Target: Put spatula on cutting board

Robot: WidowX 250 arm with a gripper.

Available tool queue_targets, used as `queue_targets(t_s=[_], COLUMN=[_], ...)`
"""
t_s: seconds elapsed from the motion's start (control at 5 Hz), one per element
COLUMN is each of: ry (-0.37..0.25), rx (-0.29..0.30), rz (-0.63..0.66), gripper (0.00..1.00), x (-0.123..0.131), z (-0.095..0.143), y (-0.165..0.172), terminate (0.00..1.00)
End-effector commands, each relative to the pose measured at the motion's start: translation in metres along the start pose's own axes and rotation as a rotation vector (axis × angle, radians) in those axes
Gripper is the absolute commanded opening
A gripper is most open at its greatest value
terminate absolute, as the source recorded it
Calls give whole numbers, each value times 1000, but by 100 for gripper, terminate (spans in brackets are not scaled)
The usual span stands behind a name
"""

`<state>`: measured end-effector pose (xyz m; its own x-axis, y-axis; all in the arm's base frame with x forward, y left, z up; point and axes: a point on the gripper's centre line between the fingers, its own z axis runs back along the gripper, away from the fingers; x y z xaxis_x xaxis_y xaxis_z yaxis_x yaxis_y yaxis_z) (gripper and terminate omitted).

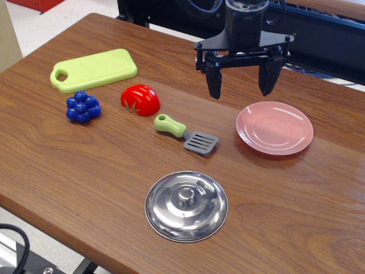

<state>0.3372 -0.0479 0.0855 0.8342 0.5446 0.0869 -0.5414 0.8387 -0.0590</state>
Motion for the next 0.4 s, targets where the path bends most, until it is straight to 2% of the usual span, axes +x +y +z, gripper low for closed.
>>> queue_targets(t_s=[0.0,0.2], ry=[0,-28], rx=[0,1], rz=[0,250], gripper=[100,100], x=[0,8], z=[0,0], y=[0,11], terminate=[0,0])
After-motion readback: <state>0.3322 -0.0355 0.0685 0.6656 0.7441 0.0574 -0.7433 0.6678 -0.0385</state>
